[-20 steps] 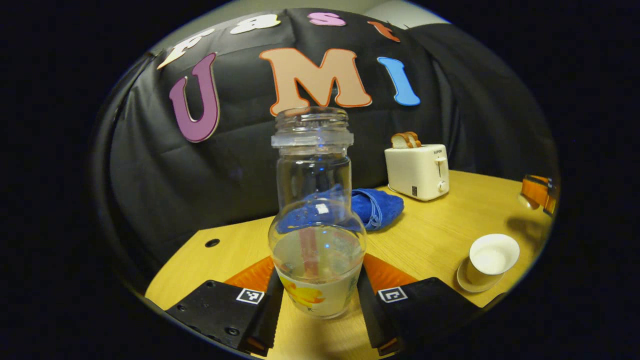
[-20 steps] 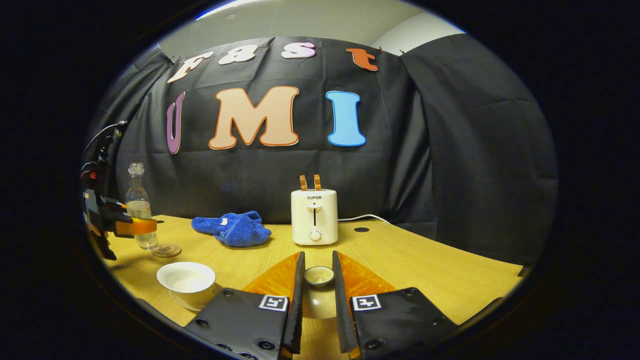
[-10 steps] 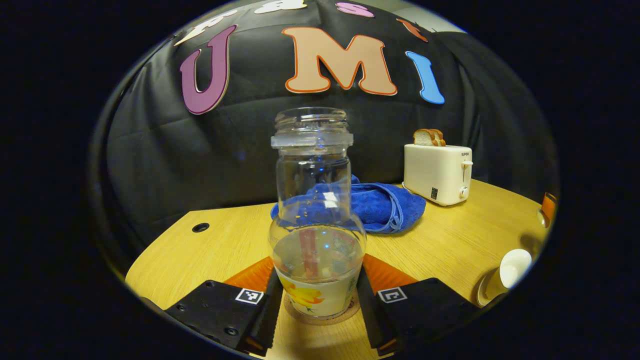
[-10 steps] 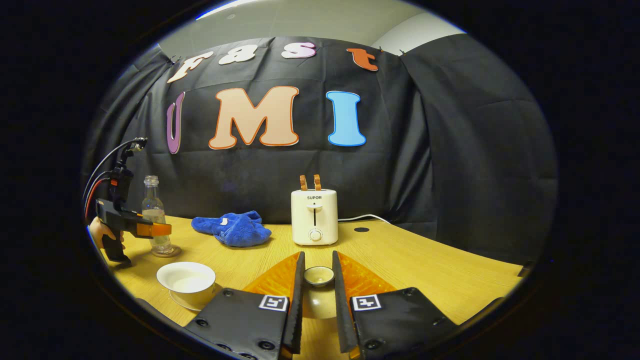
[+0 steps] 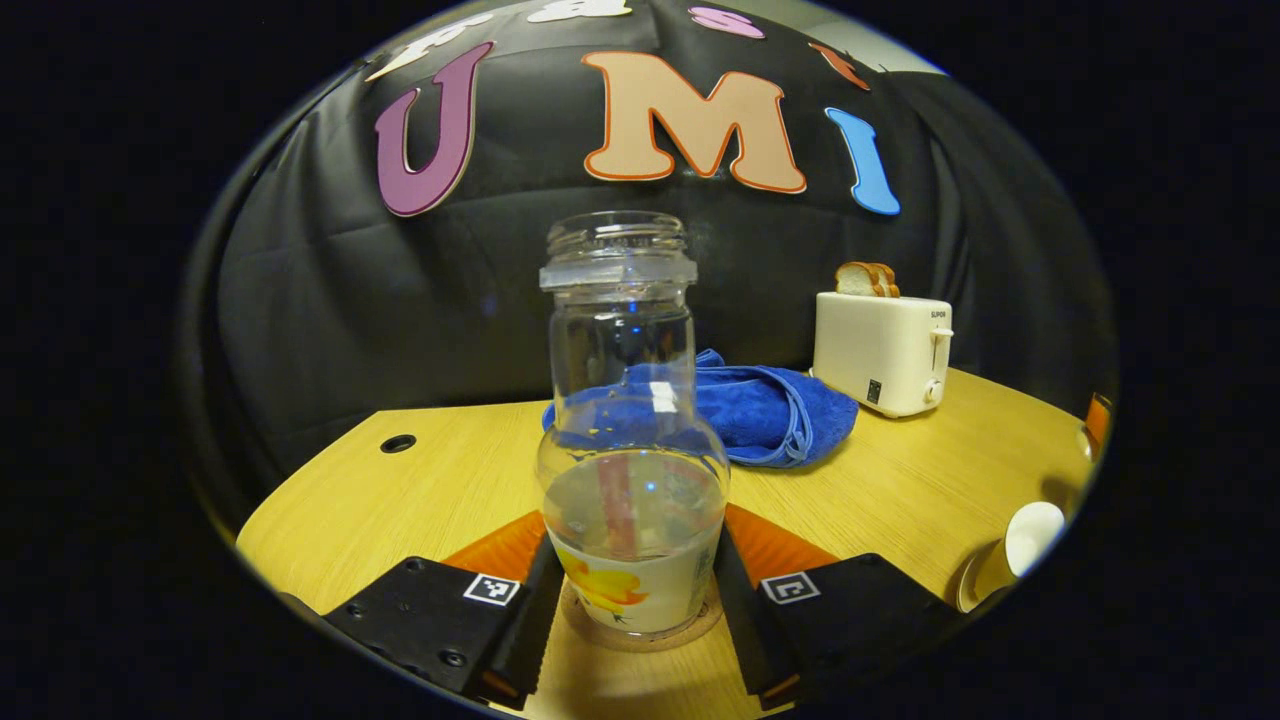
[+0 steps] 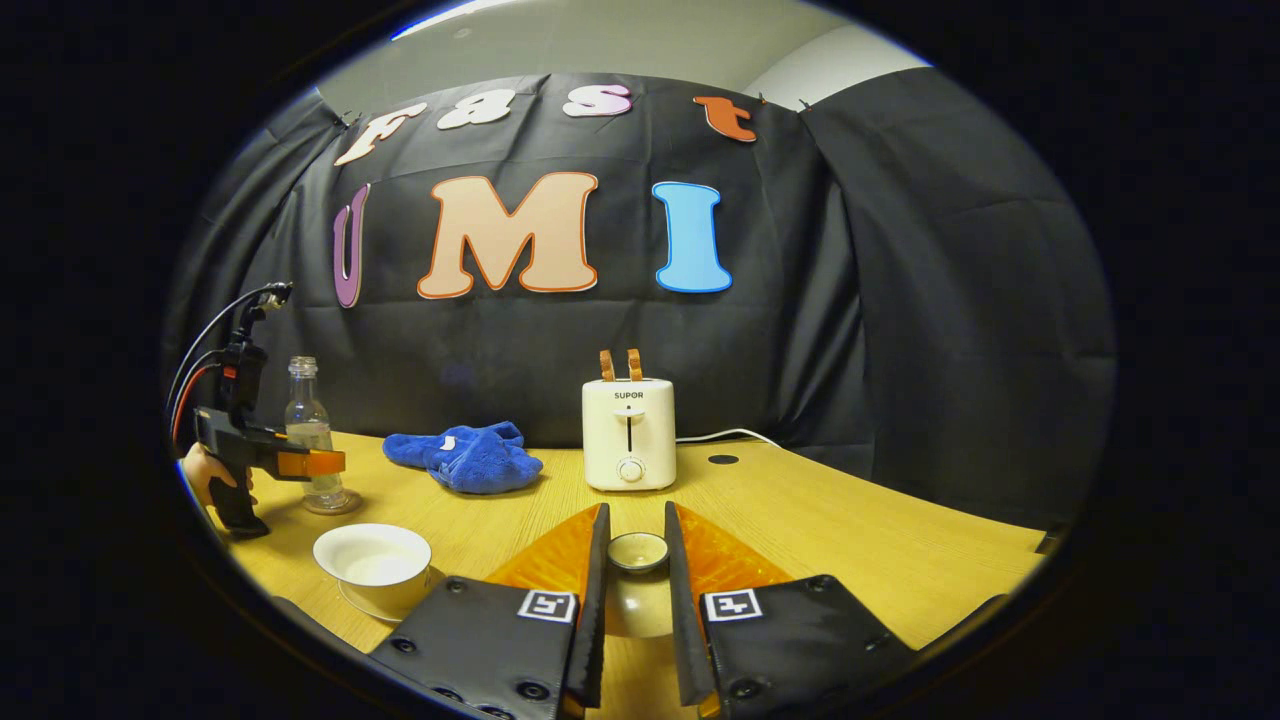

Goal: Open the teacup lid with one hand, grasp the water bottle and pour water into the teacup with the other hand; after pouring, place the water bottle on the coaster and then close the teacup lid.

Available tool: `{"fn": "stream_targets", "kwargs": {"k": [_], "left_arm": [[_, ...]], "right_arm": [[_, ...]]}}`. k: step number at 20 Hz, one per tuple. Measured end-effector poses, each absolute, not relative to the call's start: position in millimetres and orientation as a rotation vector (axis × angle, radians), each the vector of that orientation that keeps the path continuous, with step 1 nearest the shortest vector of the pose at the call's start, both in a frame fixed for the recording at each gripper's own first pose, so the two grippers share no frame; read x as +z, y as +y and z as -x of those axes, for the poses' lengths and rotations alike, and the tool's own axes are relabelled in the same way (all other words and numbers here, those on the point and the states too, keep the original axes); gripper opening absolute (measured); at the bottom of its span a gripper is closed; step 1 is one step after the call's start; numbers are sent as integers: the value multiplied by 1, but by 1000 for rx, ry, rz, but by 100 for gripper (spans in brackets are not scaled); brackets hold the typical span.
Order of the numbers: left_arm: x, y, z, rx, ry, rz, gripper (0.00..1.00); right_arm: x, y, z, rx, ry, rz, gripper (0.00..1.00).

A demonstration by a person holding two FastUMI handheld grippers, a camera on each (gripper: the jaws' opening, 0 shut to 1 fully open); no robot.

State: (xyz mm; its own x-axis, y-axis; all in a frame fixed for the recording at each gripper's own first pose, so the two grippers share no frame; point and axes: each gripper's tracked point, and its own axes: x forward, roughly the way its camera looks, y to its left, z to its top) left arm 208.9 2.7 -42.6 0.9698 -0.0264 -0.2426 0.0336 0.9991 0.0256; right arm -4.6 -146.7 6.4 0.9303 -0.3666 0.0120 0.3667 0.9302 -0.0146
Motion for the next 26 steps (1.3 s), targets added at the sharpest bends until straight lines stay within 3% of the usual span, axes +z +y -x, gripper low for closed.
{"fn": "stream_targets", "kwargs": {"k": [6,11,15,21,26], "left_arm": [[-39,6,-205,-14,228,-24,76],[-27,8,-200,11,161,-25,93],[-12,10,-185,47,60,-72,94],[-3,14,-149,92,13,-68,96],[-1,23,-104,127,-5,5,96]], "right_arm": [[7,-147,5,-375,-9,17,32],[6,-143,3,-354,-8,16,32],[6,-135,0,-309,-8,15,32],[5,-105,-13,-176,0,9,33],[2,-46,-31,52,12,0,31]]}}
